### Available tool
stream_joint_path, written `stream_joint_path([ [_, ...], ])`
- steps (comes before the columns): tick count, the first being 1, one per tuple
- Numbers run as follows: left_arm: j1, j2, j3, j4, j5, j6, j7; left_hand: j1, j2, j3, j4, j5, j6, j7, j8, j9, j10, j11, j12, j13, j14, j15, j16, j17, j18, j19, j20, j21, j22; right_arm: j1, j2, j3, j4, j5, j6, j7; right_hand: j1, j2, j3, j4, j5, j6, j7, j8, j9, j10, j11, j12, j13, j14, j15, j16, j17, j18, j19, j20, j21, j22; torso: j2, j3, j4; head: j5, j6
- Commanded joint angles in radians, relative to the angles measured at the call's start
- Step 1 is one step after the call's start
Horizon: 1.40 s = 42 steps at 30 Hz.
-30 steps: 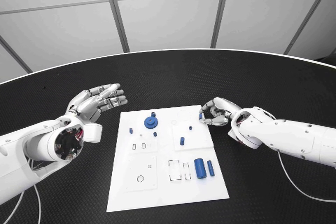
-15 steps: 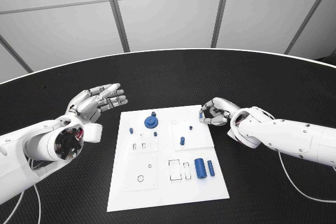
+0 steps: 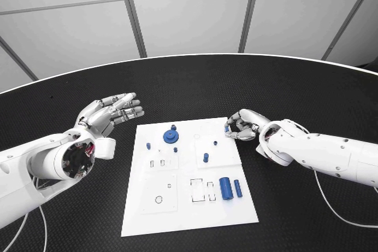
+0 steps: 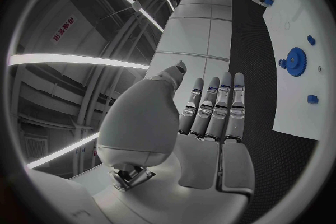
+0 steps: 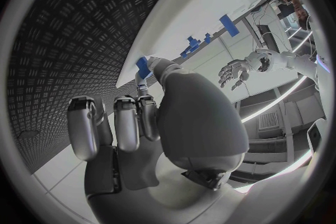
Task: Assemble the parts on the task board
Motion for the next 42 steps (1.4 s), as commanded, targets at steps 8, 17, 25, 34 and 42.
stream_joint_path([
  [8, 0.0, -0.001, 0.0, 0.001, 0.0, -0.001, -0.001, -0.001, -0.001, 0.005, -0.001, 0.003, 0.005, 0.074, -0.005, -0.001, 0.003, 0.002, -0.006, 0.0, -0.002, -0.002, -0.004, 0.001, 0.017, 0.007, 0.001, -0.003, -0.001, 0.0, 0.003, 0.0, -0.001, 0.0, -0.007, 0.0, 0.0, 0.021, 0.029, -0.013, 0.008, 0.035, -0.013, 0.025, 0.009, 0.055, -0.013, 0.013, 0.209, 0.105, -0.011, 0.002, 0.263, -0.007, 0.104, -0.006, 0.01, 0.263, 0.0, 0.0003, -0.001, 0.002, -0.003],
  [17, 0.0, -0.002, 0.0, -0.001, 0.0, -0.001, -0.001, -0.001, -0.001, 0.005, -0.001, 0.003, 0.005, 0.074, -0.005, -0.001, 0.003, 0.002, -0.006, 0.0, -0.002, -0.002, -0.004, 0.001, 0.017, 0.007, 0.001, -0.003, -0.001, 0.0, -0.003, 0.0, 0.016, 0.0, -0.026, -0.004, -0.003, 0.037, 0.05, -0.031, 0.021, 0.054, -0.027, 0.05, 0.022, 0.06, -0.025, 0.019, 0.215, 0.105, -0.021, 0.002, 0.263, -0.007, 0.104, -0.016, 0.01, 0.263, -0.001, 0.0011, -0.0018, 0.003, -0.004],
  [25, 0.0, 0.004, 0.0, -0.013, 0.0, 0.002, -0.002, -0.001, -0.001, 0.005, -0.001, 0.003, 0.005, 0.074, -0.005, -0.001, 0.003, 0.002, -0.006, 0.0, -0.002, -0.002, -0.004, 0.001, 0.017, 0.007, 0.001, -0.003, -0.001, 0.002, -0.027, 0.005, 0.097, 0.0, -0.022, -0.033, -0.004, 0.039, 0.052, -0.033, 0.021, 0.055, -0.028, 0.052, 0.023, 0.061, -0.026, 0.02, 0.215, 0.105, -0.022, 0.002, 0.263, -0.007, 0.104, -0.017, 0.01, 0.263, -0.006, 0.0008, -0.0072, 0.008, -0.004],
  [34, 0.0, 0.026, 0.0, -0.049, 0.0, 0.008, -0.007, -0.001, -0.001, 0.007, -0.002, 0.003, 0.004, 0.074, -0.006, -0.001, 0.003, 0.003, -0.008, 0.0, -0.002, -0.002, -0.005, 0.002, 0.017, 0.008, 0.001, -0.003, -0.002, 0.048, -0.021, 0.011, 0.232, -0.025, 0.012, -0.093, -0.002, 0.041, 0.056, -0.039, 0.022, 0.052, -0.028, 0.053, 0.024, 0.059, -0.028, 0.017, 0.213, 0.105, -0.023, 0.002, 0.263, -0.007, 0.104, -0.018, 0.01, 0.263, -0.021, -0.0072, -0.013, 0.03, -0.013],
  [42, -0.001, 0.054, 0.0, -0.091, 0.0, 0.017, -0.011, -0.002, -0.001, 0.007, -0.002, 0.003, 0.004, 0.074, -0.006, -0.001, 0.003, 0.003, -0.008, 0.0, -0.002, -0.002, -0.005, 0.002, 0.017, 0.008, 0.001, -0.003, -0.002, 0.07, 0.063, 0.013, 0.285, -0.076, 0.046, -0.148, 0.002, 0.043, 0.063, -0.049, 0.025, 0.047, -0.027, 0.055, 0.027, 0.059, -0.028, 0.017, 0.213, 0.105, -0.023, 0.002, 0.263, -0.007, 0.104, -0.019, 0.01, 0.263, -0.033, -0.0165, -0.0133, 0.061, -0.023],
])
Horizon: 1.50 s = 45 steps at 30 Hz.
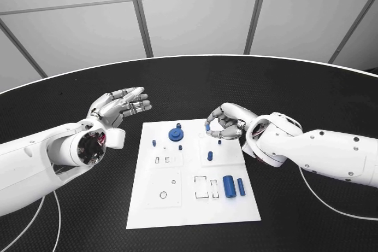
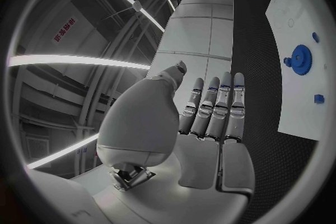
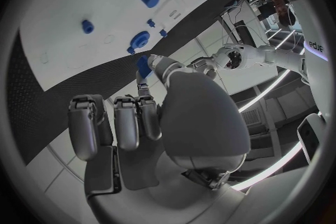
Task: Assemble the parts on the task board
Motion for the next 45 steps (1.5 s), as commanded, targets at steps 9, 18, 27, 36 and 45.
stream_joint_path([
  [9, 0.0, 0.029, 0.0, -0.04, 0.0, 0.008, -0.002, -0.002, -0.001, 0.005, 0.0, 0.003, 0.004, 0.074, -0.006, -0.001, 0.003, 0.003, -0.004, 0.0, -0.002, -0.002, -0.005, 0.001, 0.017, 0.008, 0.001, -0.003, -0.001, 0.001, 0.181, -0.005, -0.053, -0.076, 0.085, -0.076, -0.002, 0.011, 0.005, -0.005, 0.002, -0.006, 0.002, 0.009, 0.013, 0.054, -0.005, -0.008, 0.206, 0.106, -0.007, 0.003, 0.263, -0.007, 0.107, -0.007, 0.004, 0.263, -0.008, -0.0093, 0.0008, 0.057, -0.014],
  [18, 0.0, 0.037, 0.0, -0.051, 0.0, 0.01, -0.002, -0.004, 0.0, 0.006, 0.001, 0.003, 0.005, 0.073, -0.005, -0.001, 0.004, 0.002, -0.004, 0.0, -0.001, -0.002, -0.005, 0.001, 0.017, 0.008, 0.001, -0.003, -0.001, -0.039, 0.258, -0.013, -0.087, -0.181, 0.123, -0.104, -0.007, 0.01, 0.006, -0.006, 0.003, -0.011, 0.003, 0.009, 0.014, 0.051, -0.004, -0.011, 0.203, 0.106, -0.006, 0.003, 0.263, -0.007, 0.107, -0.007, 0.004, 0.263, -0.006, -0.0043, -0.0017, 0.101, -0.026],
  [27, 0.0, 0.038, 0.0, -0.052, 0.0, 0.009, -0.002, -0.004, 0.0, 0.006, 0.001, 0.003, 0.005, 0.073, -0.005, -0.001, 0.004, 0.002, -0.004, 0.0, -0.001, -0.002, -0.005, 0.001, 0.017, 0.008, 0.001, -0.003, -0.001, -0.064, 0.289, -0.017, -0.104, -0.243, 0.122, -0.119, -0.008, 0.01, 0.008, -0.009, 0.007, -0.01, 0.003, 0.011, 0.015, 0.052, -0.004, -0.01, 0.204, 0.106, -0.006, 0.003, 0.263, -0.007, 0.107, -0.006, 0.004, 0.263, -0.004, -0.0041, -0.0016, 0.134, -0.038],
  [36, 0.0, 0.035, 0.0, -0.048, 0.0, 0.009, -0.002, -0.004, 0.0, 0.006, 0.001, 0.003, 0.005, 0.073, -0.005, -0.001, 0.004, 0.002, -0.004, 0.0, -0.001, -0.002, -0.005, 0.001, 0.017, 0.008, 0.001, -0.003, -0.001, -0.077, 0.304, -0.02, -0.118, -0.284, 0.133, -0.124, -0.009, 0.01, 0.009, -0.01, 0.009, -0.01, 0.003, 0.012, 0.016, 0.052, -0.004, -0.009, 0.205, 0.106, -0.006, 0.003, 0.263, -0.007, 0.107, -0.006, 0.004, 0.263, -0.005, -0.0047, -0.0017, 0.145, -0.046],
  [45, 0.0, 0.031, 0.0, -0.045, 0.0, 0.01, -0.002, -0.004, 0.0, 0.006, 0.001, 0.003, 0.005, 0.073, -0.005, -0.001, 0.004, 0.002, -0.004, 0.0, -0.001, -0.002, -0.005, 0.001, 0.017, 0.008, 0.001, -0.003, -0.001, -0.086, 0.314, -0.021, -0.132, -0.289, 0.127, -0.124, -0.009, 0.01, 0.009, -0.01, 0.009, -0.01, 0.003, 0.012, 0.016, 0.052, -0.004, -0.009, 0.205, 0.106, -0.006, 0.003, 0.263, -0.007, 0.107, -0.006, 0.004, 0.263, -0.005, -0.0046, -0.0009, 0.144, -0.048],
])
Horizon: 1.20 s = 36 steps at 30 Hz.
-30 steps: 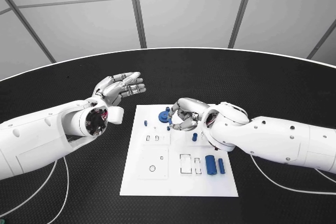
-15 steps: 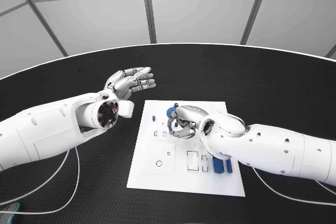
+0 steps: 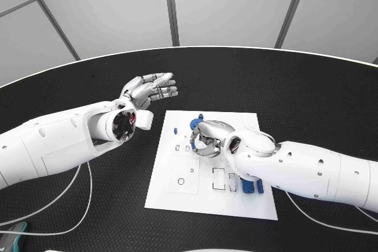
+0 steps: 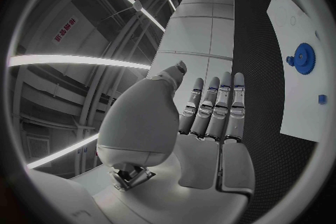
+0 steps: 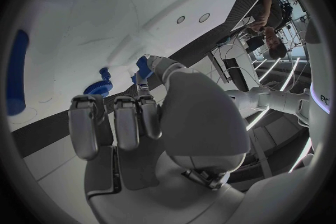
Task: Assemble the parts on the task board
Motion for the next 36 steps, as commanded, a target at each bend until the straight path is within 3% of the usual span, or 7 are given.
stream_joint_path([
  [1, 0.0, -0.001, 0.0, 0.001, 0.0, 0.0, -0.001, -0.004, 0.0, 0.006, 0.001, 0.003, 0.005, 0.073, -0.005, -0.001, 0.004, 0.002, -0.004, 0.0, -0.001, -0.002, -0.005, 0.002, 0.017, 0.008, 0.001, -0.003, -0.001, -0.001, 0.002, 0.0, -0.002, -0.001, -0.002, 0.0, -0.004, 0.005, 0.002, -0.002, 0.005, 0.007, -0.004, 0.003, 0.016, 0.052, -0.004, -0.001, 0.205, 0.106, -0.006, 0.003, 0.263, -0.007, 0.107, -0.006, 0.004, 0.264, 0.0, 0.0003, 0.0, 0.0, -0.002],
  [23, 0.0, -0.008, 0.0, 0.007, 0.0, -0.001, -0.002, -0.005, 0.0, 0.007, 0.001, 0.003, 0.006, 0.073, -0.005, -0.001, 0.005, 0.002, -0.004, 0.0, -0.001, -0.002, -0.006, 0.002, 0.017, 0.008, 0.001, -0.003, -0.001, -0.012, 0.021, 0.0, -0.027, -0.001, -0.052, 0.037, -0.014, 0.001, 0.002, -0.005, 0.009, 0.009, -0.005, 0.009, 0.02, 0.055, -0.005, 0.002, 0.208, 0.106, -0.006, 0.003, 0.263, -0.007, 0.107, -0.006, 0.004, 0.264, 0.0, 0.0008, -0.0005, 0.002, -0.004],
  [36, 0.0, -0.011, 0.0, 0.01, 0.0, -0.001, -0.003, -0.005, 0.0, 0.007, 0.001, 0.003, 0.006, 0.073, -0.005, -0.001, 0.005, 0.002, -0.004, 0.0, -0.001, -0.002, -0.006, 0.002, 0.017, 0.008, 0.001, -0.003, -0.001, -0.021, 0.027, 0.0, -0.044, -0.001, -0.047, 0.049, -0.023, -0.002, 0.001, -0.005, 0.005, 0.008, -0.005, 0.012, 0.022, 0.056, -0.005, 0.003, 0.209, 0.106, -0.006, 0.003, 0.263, -0.007, 0.107, -0.006, 0.004, 0.264, 0.0, 0.0024, -0.0011, 0.005, -0.01],
])
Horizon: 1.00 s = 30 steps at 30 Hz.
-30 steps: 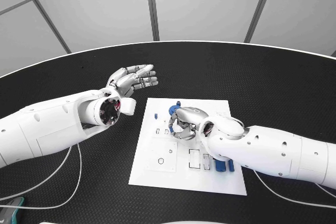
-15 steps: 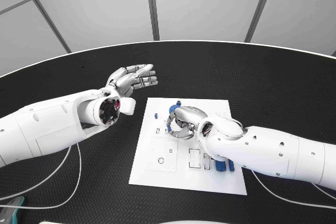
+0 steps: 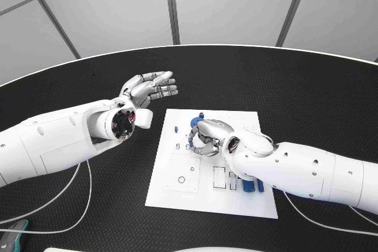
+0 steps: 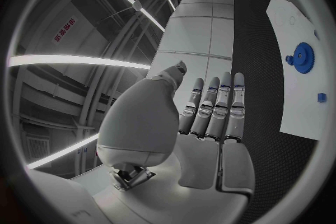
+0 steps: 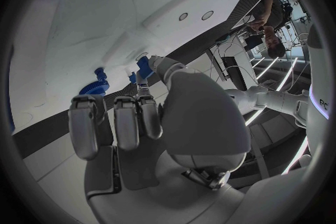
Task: Assemble the parts on the task board
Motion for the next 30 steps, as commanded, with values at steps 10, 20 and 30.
stream_joint_path([
  [10, 0.0, -0.001, 0.0, 0.001, 0.0, 0.0, -0.001, -0.005, 0.0, 0.007, 0.001, 0.003, 0.006, 0.073, -0.005, -0.001, 0.005, 0.002, -0.005, 0.0, -0.001, -0.002, -0.006, 0.001, 0.017, 0.008, 0.001, -0.003, -0.001, -0.007, 0.002, 0.0, -0.01, 0.0, 0.006, 0.004, -0.003, 0.002, 0.001, -0.005, -0.001, 0.005, -0.002, 0.006, 0.021, 0.056, -0.005, 0.003, 0.209, 0.106, -0.006, 0.003, 0.263, -0.007, 0.107, -0.006, 0.004, 0.264, 0.0, 0.0014, -0.0004, 0.001, -0.005],
  [20, 0.0, -0.002, 0.0, 0.001, 0.0, 0.001, -0.002, -0.006, -0.002, 0.009, 0.0, 0.003, 0.006, 0.073, -0.006, -0.001, 0.006, 0.002, -0.006, 0.0, -0.001, -0.002, -0.008, 0.002, 0.017, 0.008, 0.001, -0.004, -0.002, -0.011, 0.004, 0.0, -0.018, 0.0, 0.021, 0.001, -0.008, 0.001, 0.0, -0.005, -0.004, 0.006, -0.003, 0.008, 0.023, 0.056, -0.005, 0.003, 0.209, 0.106, -0.007, 0.003, 0.263, -0.007, 0.107, -0.006, 0.004, 0.264, 0.0, 0.002, -0.0014, 0.0, -0.009],
  [30, 0.0, -0.003, 0.0, 0.001, 0.0, 0.001, -0.002, -0.006, -0.002, 0.009, 0.0, 0.003, 0.006, 0.073, -0.006, -0.001, 0.006, 0.002, -0.006, 0.0, -0.001, -0.002, -0.008, 0.002, 0.017, 0.008, 0.001, -0.004, -0.002, -0.013, 0.004, 0.0, -0.022, 0.0, 0.031, -0.008, -0.009, -0.001, 0.0, -0.006, -0.006, 0.005, -0.003, 0.009, 0.023, 0.053, -0.006, -0.001, 0.206, 0.106, -0.007, 0.003, 0.263, -0.007, 0.107, -0.006, 0.004, 0.264, -0.001, 0.0011, -0.0011, -0.001, -0.011],
])
